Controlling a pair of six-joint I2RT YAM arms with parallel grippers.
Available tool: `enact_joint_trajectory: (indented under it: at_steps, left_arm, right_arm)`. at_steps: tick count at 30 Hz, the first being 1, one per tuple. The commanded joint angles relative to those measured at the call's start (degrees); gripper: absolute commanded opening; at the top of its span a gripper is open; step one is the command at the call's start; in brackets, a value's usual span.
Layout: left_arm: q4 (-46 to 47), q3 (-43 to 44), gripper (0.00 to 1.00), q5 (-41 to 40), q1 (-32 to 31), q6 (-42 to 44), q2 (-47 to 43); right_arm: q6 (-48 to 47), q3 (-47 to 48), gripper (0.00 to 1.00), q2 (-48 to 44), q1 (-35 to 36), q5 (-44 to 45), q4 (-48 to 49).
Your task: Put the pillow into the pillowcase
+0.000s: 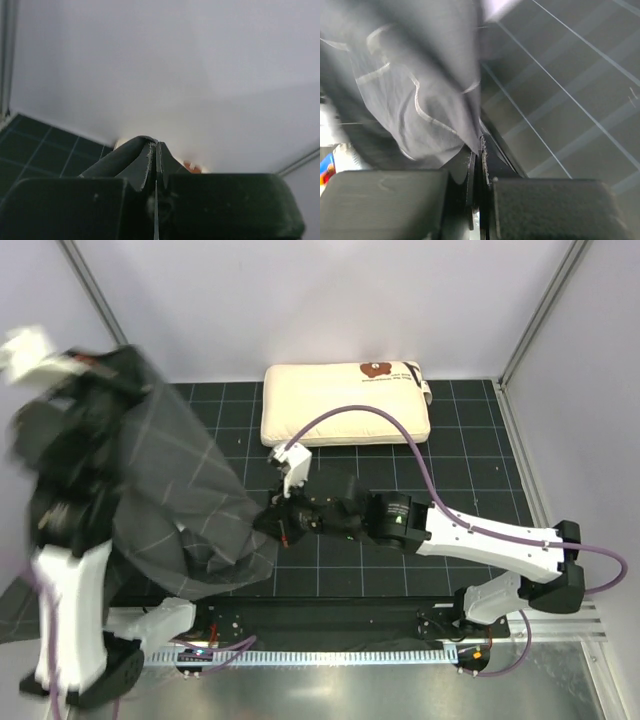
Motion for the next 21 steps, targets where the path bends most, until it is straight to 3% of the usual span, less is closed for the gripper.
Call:
enact_joint_trajectory:
  at_steps: [1, 4, 7, 12, 18, 19, 21]
  left_arm:
    - [1.43, -7.39, 0.0, 11.0, 0.01, -3.54, 15.73]
    - [2.49, -11.16, 0.0, 17.85, -0.69, -5.21, 24.85]
    - [7.31, -16.25, 0.0, 22.95, -2.27, -6.09, 32.51]
    - [12.6, -17.42, 0.0, 23.86, -8.42, -5.75, 43.16]
    - [13.39, -8.3, 0.01, 21.48, -16.24, -4.78, 52.31]
    - [13.39, -7.15, 0.03, 21.83, -16.51, -5.21, 53.19]
    - [12.78, -3.29, 0.23, 24.97, -16.87, -6.53, 56.09]
  right_arm:
    - [10.03, -8.99, 0.04, -5.94, -4.44, 6.66, -1.08]
    - [16.62, -28.01, 0.04, -11.12, -10.85, -0.59, 4.34]
    - [19.71, -40.78, 0.04, -16.31, -14.3, -2.84, 10.86]
    - [19.71, -47.69, 0.04, -18.52, -16.41, 1.73, 7.81]
    - [18.31, -50.41, 0.06, -18.34, -20.45, 5.24, 3.6]
    - [18.04, -50.5, 0.08, -18.34, -21.07, 5.6, 3.06]
    - [16.9, -50.68, 0.17, -18.34, -23.17, 6.74, 1.75]
